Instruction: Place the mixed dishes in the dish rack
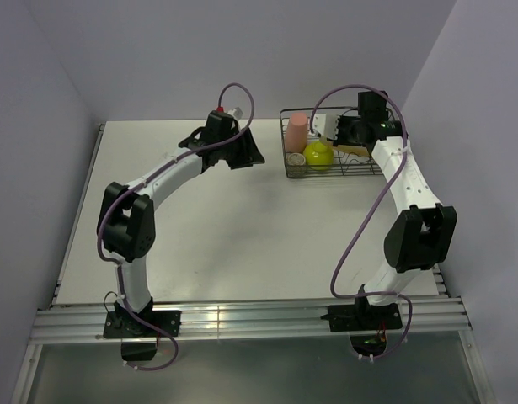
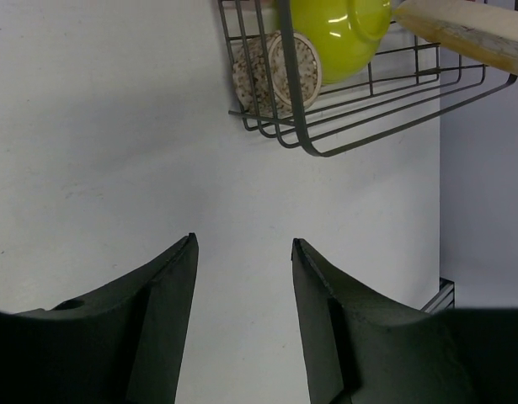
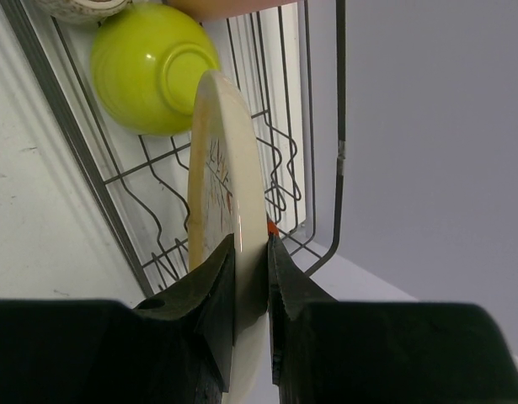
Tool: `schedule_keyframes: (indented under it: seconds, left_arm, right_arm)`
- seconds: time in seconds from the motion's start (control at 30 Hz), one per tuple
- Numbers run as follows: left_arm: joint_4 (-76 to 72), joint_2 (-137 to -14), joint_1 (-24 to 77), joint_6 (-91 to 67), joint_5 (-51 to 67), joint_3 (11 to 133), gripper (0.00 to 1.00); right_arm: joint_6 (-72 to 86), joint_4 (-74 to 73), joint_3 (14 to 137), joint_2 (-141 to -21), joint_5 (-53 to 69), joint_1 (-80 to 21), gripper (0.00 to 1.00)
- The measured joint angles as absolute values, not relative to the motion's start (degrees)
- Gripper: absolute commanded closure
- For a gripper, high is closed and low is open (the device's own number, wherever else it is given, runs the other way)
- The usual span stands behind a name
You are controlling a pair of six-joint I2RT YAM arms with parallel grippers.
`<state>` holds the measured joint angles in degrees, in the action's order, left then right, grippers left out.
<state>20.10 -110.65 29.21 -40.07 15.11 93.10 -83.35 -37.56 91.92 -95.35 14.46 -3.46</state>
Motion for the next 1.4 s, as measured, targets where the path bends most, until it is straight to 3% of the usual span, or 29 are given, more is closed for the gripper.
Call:
schedule_keyframes:
  seconds: [0.3,0.9,1.4]
  left_arm:
    - [18.7,-116.4,31.6,-40.0,14.6,98.8,0.39]
    - [21.1,-129.8,34.2,-39.7,11.9,115.2,0.37]
    - [24.9,-137.7,35.2,-40.2,9.3,124.7,0.59]
  right_arm:
    - [-84.5,-37.7,91.8,-94.7,14.5,-3.7,1.00]
    - [-87.6,-38.0,91.8,-90.7,14.4,-3.9,1.00]
    - [-88.2,-37.2,89.4,-89.0,13.9,-3.7,1.00]
